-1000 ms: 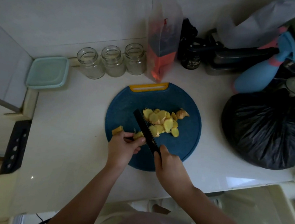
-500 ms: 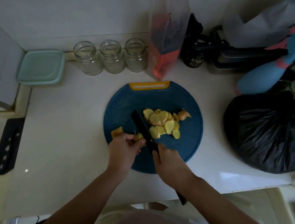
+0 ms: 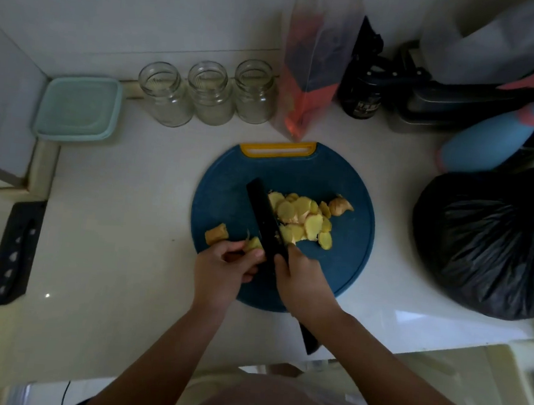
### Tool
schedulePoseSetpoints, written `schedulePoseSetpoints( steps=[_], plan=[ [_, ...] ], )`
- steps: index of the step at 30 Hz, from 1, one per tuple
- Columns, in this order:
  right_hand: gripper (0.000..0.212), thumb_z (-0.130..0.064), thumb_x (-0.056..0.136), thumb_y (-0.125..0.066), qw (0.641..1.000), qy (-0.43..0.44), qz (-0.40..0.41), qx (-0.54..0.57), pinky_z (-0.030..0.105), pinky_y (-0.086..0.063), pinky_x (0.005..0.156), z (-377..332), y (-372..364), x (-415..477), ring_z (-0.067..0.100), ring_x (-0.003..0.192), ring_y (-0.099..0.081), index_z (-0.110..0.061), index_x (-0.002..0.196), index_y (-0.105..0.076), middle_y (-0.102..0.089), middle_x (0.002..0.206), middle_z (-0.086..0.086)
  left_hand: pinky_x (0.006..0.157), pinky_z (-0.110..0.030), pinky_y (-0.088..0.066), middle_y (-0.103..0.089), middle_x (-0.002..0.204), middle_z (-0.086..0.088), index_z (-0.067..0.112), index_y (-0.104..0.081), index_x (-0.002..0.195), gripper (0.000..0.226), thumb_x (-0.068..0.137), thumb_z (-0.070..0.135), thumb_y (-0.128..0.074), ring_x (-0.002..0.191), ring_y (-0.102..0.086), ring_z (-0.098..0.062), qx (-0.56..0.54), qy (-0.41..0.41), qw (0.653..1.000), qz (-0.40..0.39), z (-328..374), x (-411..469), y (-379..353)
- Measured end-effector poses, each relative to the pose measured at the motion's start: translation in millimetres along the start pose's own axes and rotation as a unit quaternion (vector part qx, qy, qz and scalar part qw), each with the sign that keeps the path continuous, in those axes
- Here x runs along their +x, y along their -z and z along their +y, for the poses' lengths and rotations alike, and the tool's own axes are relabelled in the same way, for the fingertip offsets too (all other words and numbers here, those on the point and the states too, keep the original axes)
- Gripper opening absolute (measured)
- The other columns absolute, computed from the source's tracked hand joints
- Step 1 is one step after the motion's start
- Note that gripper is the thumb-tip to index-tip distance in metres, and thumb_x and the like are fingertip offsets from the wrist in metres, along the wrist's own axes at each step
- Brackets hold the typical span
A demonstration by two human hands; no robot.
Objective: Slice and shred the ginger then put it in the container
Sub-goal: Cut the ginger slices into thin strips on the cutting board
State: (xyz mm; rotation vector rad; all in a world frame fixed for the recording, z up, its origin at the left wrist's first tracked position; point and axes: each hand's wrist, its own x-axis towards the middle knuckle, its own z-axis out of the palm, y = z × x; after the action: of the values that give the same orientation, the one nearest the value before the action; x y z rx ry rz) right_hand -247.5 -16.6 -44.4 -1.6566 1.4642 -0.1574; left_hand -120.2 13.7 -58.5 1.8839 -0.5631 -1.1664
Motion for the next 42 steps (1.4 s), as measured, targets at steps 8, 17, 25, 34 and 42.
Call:
schedulePoseSetpoints(
  steps=[8,17,25,34,42],
  plan=[
    [0.017,-0.020,0.102,-0.043,0.998,0.055,0.009,0.007,0.029,-0.037,0.048,10,11,-26,0.022,0.055,-0.052,-0.009,0.090,-0.048,-0.054,0.066,0.006,0.051,-0.014,-0.050,-0.072,0.076,-0.002,0.010,-0.067,0.104,0.030,0.078,0.017,-0.078,0.056,-0.065,-0.003,-0.002,0.017,1.000,0.011,1,-2,-1],
    [0.017,-0.018,0.102,-0.042,0.998,0.062,0.004,0.017,0.026,-0.034,0.046,12,7,-27,0.018,0.050,-0.047,-0.009,0.089,-0.046,-0.051,0.064,0.005,0.053,-0.014,-0.051,-0.071,0.074,-0.002,0.010,-0.067,0.102,0.031,0.074,0.016,-0.080,0.055,-0.064,-0.001,-0.007,0.024,1.000,0.010,5,-1,0],
    [0.014,-0.017,0.103,-0.038,0.998,0.057,-0.019,-0.018,0.021,-0.033,0.042,5,4,-25,0.009,0.048,-0.040,-0.010,0.091,-0.042,-0.045,0.063,0.000,0.056,-0.013,-0.051,-0.070,0.075,-0.006,0.005,-0.067,0.103,0.032,0.074,0.011,-0.079,0.055,-0.063,-0.003,-0.025,0.018,0.999,0.017,4,-3,-3],
    [0.017,-0.016,0.103,-0.038,0.998,0.032,-0.043,-0.039,0.019,-0.030,0.042,3,-11,-7,0.007,0.050,-0.040,-0.003,0.102,-0.047,-0.041,0.064,-0.003,0.059,-0.015,-0.052,-0.072,0.077,-0.004,0.005,-0.068,0.108,0.038,0.074,0.015,-0.081,0.060,-0.066,-0.003,-0.003,0.015,1.000,0.016,2,-1,-3],
    [0.015,-0.015,0.102,-0.042,1.000,0.022,-0.010,0.007,0.019,-0.037,0.044,6,-16,-8,0.007,0.050,-0.042,-0.011,0.088,-0.041,-0.044,0.063,-0.003,0.059,-0.015,-0.053,-0.073,0.075,-0.004,0.012,-0.069,0.104,0.031,0.076,0.014,-0.079,0.060,-0.066,-0.006,-0.033,0.032,0.999,0.016,4,-3,1]
  ],
)
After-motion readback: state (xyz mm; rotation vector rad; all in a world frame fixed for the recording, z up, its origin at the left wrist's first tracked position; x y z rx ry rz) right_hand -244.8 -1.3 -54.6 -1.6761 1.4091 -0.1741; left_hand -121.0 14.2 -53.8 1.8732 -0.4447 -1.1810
